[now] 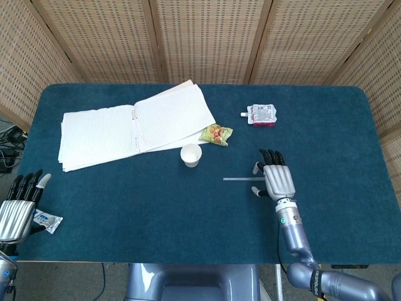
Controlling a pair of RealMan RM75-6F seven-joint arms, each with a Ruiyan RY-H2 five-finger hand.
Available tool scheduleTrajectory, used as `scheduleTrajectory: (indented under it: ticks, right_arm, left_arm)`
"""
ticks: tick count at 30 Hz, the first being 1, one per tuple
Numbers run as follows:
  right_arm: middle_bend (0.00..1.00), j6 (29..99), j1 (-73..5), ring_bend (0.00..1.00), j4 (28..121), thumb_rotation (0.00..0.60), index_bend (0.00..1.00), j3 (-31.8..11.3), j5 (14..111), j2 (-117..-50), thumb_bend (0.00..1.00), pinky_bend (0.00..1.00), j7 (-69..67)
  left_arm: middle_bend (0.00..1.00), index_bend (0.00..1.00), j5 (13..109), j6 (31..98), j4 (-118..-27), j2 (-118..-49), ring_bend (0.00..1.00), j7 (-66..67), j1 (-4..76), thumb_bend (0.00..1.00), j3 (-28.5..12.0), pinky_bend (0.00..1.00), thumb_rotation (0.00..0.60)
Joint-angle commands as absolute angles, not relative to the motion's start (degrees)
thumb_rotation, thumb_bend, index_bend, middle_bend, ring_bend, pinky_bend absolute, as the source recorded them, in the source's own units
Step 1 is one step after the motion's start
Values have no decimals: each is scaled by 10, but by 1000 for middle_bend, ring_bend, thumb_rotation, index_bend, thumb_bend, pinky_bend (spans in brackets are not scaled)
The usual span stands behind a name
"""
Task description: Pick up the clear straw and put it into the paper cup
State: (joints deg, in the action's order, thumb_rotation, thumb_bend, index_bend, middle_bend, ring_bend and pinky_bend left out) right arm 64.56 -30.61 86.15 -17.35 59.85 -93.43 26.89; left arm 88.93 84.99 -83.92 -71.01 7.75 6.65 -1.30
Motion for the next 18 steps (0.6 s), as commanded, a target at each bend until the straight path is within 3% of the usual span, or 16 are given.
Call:
scheduleTrajectory:
  ticks: [1,18]
  right_arm:
    - [169,633,-323,3,842,600,494,-178,585,-954,395,14,273]
    - [184,574,-378,3,724,600,507,-180,533,-1012,458,20,258]
  left_arm:
    - [0,0,886,845,-837,-711,0,75,68,78,-13,0,600]
    - [0,0,875,825,-823,-719,0,66,77,78,-12,0,600]
